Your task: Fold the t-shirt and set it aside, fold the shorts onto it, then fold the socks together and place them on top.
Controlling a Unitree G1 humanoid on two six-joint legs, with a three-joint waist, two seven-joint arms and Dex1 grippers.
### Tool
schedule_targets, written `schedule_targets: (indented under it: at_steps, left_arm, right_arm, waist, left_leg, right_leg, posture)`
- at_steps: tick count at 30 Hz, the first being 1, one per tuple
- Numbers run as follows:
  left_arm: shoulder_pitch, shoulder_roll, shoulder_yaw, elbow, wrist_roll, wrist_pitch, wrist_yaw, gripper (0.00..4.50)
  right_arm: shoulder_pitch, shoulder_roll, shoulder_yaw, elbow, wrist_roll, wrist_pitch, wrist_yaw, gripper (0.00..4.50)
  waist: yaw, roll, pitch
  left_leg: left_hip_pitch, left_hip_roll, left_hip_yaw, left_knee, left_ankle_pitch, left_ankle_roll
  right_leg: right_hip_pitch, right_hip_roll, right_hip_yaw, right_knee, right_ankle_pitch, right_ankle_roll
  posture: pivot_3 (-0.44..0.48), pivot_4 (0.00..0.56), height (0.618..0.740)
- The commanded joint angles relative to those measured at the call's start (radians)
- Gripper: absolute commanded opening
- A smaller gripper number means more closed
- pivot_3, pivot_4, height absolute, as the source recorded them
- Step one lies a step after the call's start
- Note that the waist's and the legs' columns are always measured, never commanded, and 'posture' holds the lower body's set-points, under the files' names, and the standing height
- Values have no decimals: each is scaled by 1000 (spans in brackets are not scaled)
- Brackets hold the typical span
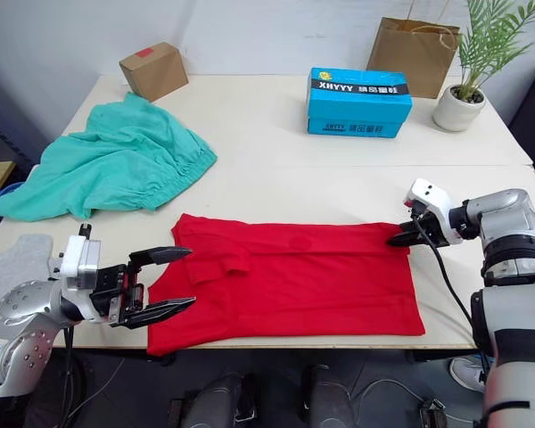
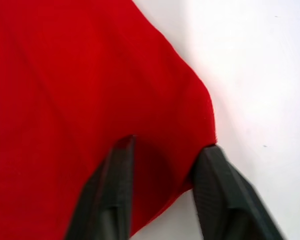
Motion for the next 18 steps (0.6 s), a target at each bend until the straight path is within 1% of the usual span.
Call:
schedule_targets:
  at_steps: [1, 3, 9, 14, 18]
  left_arm:
    - [-15, 2, 9, -6, -4, -16, 2, 4500]
    - [-22, 1, 11, 3, 3, -20, 7, 4500]
    - [-18, -22, 17, 34, 36, -46, 45, 4500]
    - [-23, -65, 12, 38, 49, -61, 99, 4500]
    - [-44, -82, 0, 57, 69, -70, 122, 4500]
  right_arm:
    - [-17, -2, 6, 21, -36, -40, -27, 22]
    - [-35, -10, 25, 34, -75, -92, -83, 22]
    - [-109, 23, 38, 93, -161, -232, -380, 22]
    - [-149, 62, 18, 130, -189, -271, -598, 22]
    - [-154, 81, 16, 146, -202, -291, -637, 22]
  waist:
    - [0, 0, 0]
    - [0, 0, 0]
    - [-2, 0, 0]
    - [-2, 0, 0]
    - [-1, 0, 0]
  left_leg:
    - [0, 0, 0, 0, 0, 0]
    - [0, 0, 0, 0, 0, 0]
    - [0, 0, 0, 1, -2, -6]
    - [0, 0, 0, 1, 1, -2]
    - [0, 0, 0, 1, 1, -2]
  right_leg:
    - [0, 0, 0, 0, 0, 0]
    - [0, 0, 0, 0, 0, 0]
    - [-1, 0, 1, 1, 0, 0]
    - [-1, 0, 1, 2, 0, -1]
    - [-1, 0, 1, 2, 0, -1]
  posture:
    - [0, 150, 740]
    - [0, 150, 740]
    - [0, 150, 740]
    - [0, 150, 740]
    - [0, 150, 740]
